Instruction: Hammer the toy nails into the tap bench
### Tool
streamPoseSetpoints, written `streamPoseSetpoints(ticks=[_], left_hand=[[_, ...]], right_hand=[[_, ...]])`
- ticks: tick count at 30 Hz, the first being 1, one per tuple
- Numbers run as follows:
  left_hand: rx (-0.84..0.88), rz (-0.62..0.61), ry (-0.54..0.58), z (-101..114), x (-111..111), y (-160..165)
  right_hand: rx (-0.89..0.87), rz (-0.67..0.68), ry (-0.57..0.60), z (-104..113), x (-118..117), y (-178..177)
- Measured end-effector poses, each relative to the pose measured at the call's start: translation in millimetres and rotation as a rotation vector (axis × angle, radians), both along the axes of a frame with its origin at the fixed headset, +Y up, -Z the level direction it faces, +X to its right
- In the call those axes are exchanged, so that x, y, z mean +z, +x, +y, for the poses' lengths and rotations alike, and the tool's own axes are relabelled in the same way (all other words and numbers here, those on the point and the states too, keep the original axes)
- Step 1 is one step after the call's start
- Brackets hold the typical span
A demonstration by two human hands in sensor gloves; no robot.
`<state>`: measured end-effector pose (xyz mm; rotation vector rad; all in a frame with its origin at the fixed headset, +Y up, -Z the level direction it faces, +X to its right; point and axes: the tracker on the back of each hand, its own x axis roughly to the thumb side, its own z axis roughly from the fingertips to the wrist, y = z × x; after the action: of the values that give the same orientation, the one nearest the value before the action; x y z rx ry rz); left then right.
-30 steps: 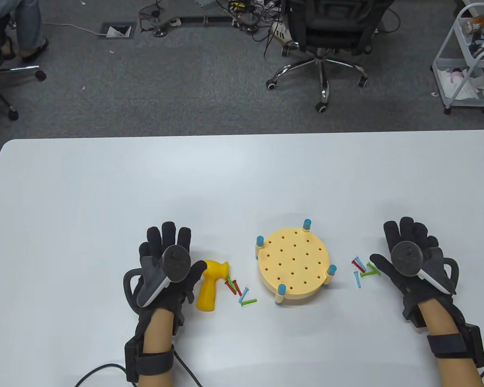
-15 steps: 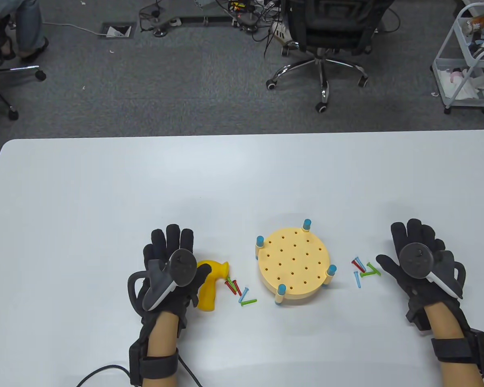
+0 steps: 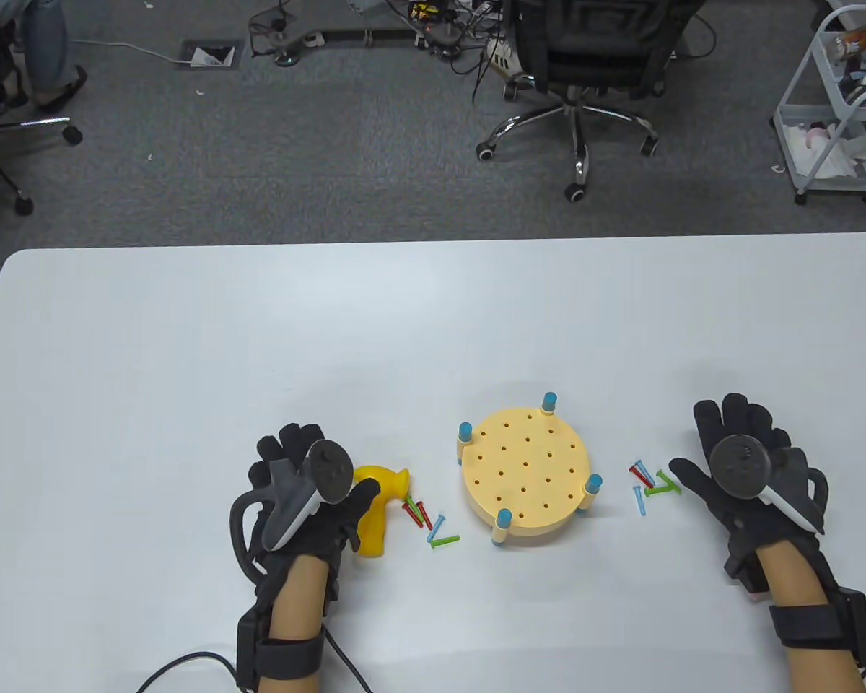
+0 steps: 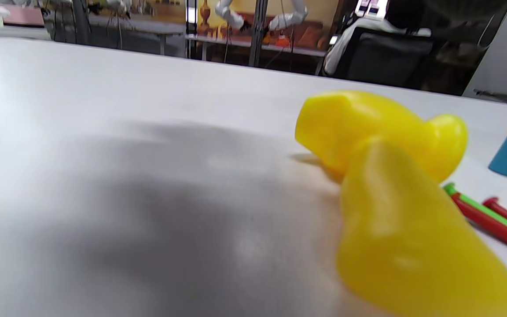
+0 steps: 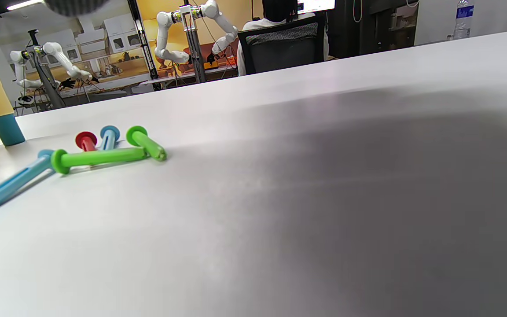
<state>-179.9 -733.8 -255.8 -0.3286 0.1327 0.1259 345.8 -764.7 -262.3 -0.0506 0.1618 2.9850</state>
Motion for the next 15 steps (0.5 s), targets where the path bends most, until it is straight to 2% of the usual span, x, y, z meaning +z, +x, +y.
streamPoseSetpoints(ticks=[6, 12, 15], left_hand=[[-0.095, -0.025, -0.167, -9.3, 2.3, 23.4], [-0.198, -0.051, -0.217, -23.7, 3.7, 46.9], [-0.215, -0.066, -0.262, -38.2, -0.3, 52.8]], right_hand=[[0.005, 0.011, -0.014, -1.1, -0.3, -2.5], [0.008, 0.019, -0.026, -2.0, -0.4, -3.8], [0.004, 0.020, -0.025, -2.6, -0.6, -4.0]])
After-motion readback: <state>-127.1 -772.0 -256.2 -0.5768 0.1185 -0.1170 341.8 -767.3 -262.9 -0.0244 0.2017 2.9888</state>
